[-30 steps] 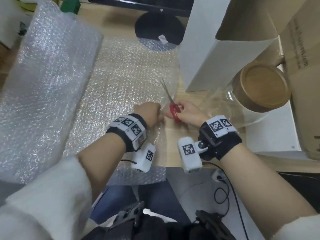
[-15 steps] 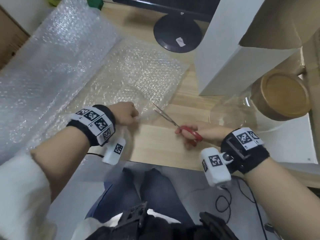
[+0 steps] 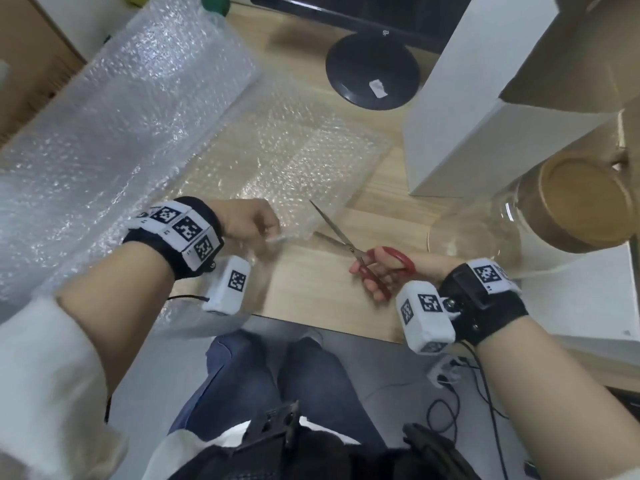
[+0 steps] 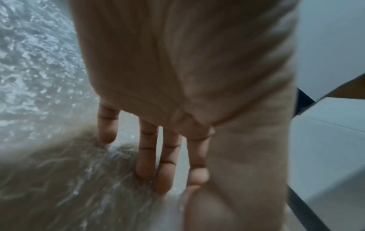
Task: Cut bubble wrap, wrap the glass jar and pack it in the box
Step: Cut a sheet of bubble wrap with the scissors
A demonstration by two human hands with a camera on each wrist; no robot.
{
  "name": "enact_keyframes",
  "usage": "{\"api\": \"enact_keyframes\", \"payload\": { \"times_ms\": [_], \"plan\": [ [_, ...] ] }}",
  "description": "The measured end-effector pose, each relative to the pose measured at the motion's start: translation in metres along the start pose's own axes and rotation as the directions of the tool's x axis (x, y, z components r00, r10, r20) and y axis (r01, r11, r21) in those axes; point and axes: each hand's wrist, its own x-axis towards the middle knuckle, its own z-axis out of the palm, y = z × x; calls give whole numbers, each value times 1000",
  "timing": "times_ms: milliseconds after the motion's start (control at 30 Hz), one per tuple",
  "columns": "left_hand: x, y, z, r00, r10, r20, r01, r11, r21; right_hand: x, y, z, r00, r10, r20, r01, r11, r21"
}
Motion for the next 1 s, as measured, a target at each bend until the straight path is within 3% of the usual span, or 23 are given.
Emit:
{"api": "enact_keyframes", "payload": {
  "times_ms": [100, 433, 767, 1000],
  "plan": [
    [1, 5, 17, 1000, 23, -18, -23, 1000, -11, 10, -10, 5, 998, 63, 9, -63, 996, 67],
    [3, -9, 33, 992, 10, -126, -34, 982, -187, 16, -16, 6, 997, 82, -3, -82, 997, -9],
    [-1, -3, 34, 990, 66, -126, -62, 998, 31, 7, -26, 12, 993, 20, -120, -37, 989, -146],
    [4, 5, 35, 992, 11, -128, -6, 999, 37, 6, -33, 13, 991, 23, -132, -52, 974, -221]
  ]
}}
